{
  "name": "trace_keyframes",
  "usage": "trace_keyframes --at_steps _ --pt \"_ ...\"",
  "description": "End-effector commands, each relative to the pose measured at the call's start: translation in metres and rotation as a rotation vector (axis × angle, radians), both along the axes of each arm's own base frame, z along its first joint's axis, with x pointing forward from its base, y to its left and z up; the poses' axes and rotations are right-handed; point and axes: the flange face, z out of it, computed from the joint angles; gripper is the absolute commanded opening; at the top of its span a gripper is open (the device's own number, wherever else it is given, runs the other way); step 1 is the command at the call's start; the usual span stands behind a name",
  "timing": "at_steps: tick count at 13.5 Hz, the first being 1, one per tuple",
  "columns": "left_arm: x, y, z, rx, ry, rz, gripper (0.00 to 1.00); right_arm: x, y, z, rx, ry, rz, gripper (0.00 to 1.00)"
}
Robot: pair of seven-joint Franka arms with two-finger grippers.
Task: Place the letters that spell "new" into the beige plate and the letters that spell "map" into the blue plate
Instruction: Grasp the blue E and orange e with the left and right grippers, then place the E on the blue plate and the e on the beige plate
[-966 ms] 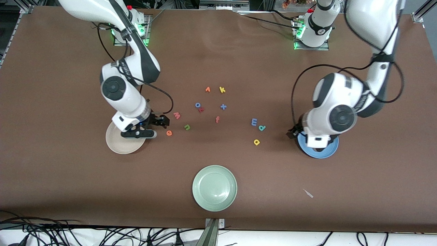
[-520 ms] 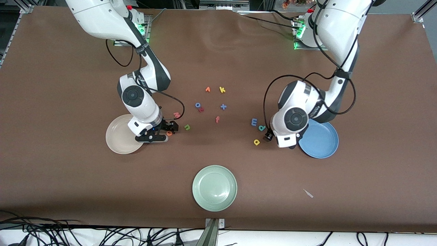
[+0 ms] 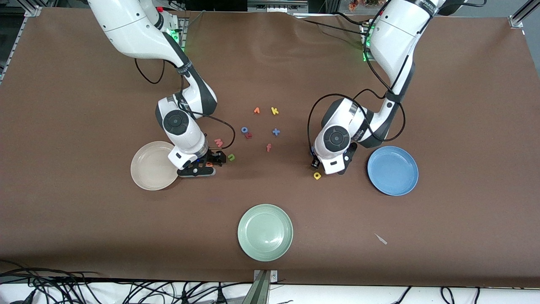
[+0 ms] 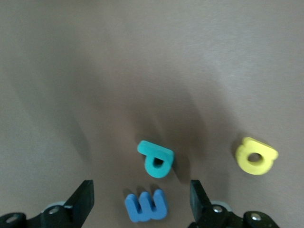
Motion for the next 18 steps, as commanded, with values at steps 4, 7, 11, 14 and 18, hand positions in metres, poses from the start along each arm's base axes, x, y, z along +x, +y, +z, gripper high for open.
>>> trace_keyframes --at_steps 4,7,11,14,18 --pt "-0.025 -0.001 0.010 -0.046 -0.096 0.116 0.86 0.002 0.002 -0.005 -0.019 -0.024 0.011 0.71" --pt "-0.028 -0.004 0.007 -0.057 -0.115 0.138 0.86 -0.001 0.001 -0.010 -0.024 -0.016 0.013 0.49" --pt "-0.032 -0.003 -0.001 -0.057 -0.121 0.159 0.62 -0.002 0.000 -0.013 -0.032 -0.014 0.020 0.35" --pt "-0.034 -0.007 -0.001 -0.066 -0.129 0.166 0.39 -0.003 0.001 -0.013 -0.032 -0.012 0.024 0.24" --pt "-0.027 -0.001 0.012 -0.074 -0.139 0.159 0.00 0.009 -0.009 0.001 -0.049 -0.013 0.045 0.23"
